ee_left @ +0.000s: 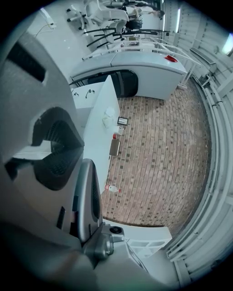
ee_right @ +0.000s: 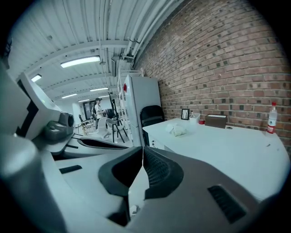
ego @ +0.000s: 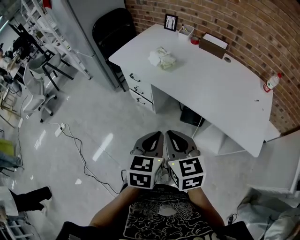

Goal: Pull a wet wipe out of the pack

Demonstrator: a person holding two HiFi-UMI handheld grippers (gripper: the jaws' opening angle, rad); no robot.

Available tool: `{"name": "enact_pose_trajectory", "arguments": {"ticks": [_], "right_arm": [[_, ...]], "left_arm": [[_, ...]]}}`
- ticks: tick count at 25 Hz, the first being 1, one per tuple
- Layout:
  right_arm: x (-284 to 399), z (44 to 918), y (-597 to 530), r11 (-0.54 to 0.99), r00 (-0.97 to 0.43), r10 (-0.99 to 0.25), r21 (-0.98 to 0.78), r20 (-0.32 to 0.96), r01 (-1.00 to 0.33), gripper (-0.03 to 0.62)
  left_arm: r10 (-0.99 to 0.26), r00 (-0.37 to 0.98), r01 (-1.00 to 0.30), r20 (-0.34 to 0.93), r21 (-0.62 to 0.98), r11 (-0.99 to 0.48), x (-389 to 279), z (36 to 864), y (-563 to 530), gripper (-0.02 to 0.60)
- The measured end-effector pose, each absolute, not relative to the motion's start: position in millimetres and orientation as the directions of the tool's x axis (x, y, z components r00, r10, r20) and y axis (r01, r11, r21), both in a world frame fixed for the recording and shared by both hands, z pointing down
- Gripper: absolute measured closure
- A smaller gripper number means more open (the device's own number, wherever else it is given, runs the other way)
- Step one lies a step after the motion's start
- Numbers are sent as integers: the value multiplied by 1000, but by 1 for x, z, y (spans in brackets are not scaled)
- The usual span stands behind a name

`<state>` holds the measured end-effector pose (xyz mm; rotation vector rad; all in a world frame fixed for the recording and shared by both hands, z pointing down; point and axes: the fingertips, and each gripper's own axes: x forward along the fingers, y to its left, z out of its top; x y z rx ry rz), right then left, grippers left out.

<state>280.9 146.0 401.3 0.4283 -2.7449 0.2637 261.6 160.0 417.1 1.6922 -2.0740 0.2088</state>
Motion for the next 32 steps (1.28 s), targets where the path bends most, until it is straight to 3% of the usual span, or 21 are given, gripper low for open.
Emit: {"name": "enact_pose_trajectory", "arguments": {"ticks": [32], "right_arm": [[73, 402, 65, 877, -807, -398, -76, 437, -474, 574]], "left_arm": [[-914, 36, -974, 404, 219, 59, 48, 411, 71, 571]]}}
